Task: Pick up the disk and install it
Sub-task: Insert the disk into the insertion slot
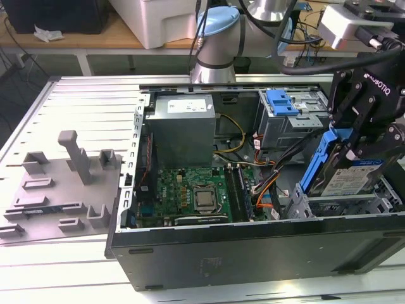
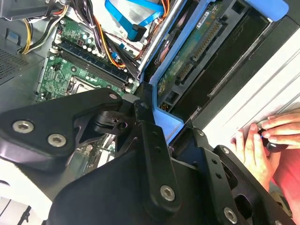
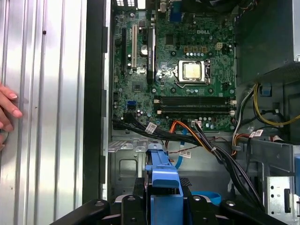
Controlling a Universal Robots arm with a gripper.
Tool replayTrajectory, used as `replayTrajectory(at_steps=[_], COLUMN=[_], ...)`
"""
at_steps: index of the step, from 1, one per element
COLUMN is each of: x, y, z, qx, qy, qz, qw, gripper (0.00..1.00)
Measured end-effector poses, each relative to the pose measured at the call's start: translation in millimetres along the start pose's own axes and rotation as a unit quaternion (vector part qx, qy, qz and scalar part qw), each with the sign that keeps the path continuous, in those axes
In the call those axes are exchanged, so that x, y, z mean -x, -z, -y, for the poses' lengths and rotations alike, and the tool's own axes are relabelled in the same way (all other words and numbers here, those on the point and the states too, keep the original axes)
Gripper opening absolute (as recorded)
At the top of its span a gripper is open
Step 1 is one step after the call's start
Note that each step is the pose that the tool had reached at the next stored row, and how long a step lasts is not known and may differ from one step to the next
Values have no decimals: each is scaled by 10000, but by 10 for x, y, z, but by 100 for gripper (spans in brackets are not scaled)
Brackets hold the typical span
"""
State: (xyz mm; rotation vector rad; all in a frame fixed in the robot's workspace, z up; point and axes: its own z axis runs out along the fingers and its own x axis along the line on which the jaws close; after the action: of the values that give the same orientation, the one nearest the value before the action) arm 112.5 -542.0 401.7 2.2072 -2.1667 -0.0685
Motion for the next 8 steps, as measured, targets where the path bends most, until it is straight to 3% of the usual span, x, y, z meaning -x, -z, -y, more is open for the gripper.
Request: replayTrajectory(at_steps=[8], x=[0], y=[-59], z=[5], qx=[0], qy=[0], qz=[0], qw=[10000], gripper=[37])
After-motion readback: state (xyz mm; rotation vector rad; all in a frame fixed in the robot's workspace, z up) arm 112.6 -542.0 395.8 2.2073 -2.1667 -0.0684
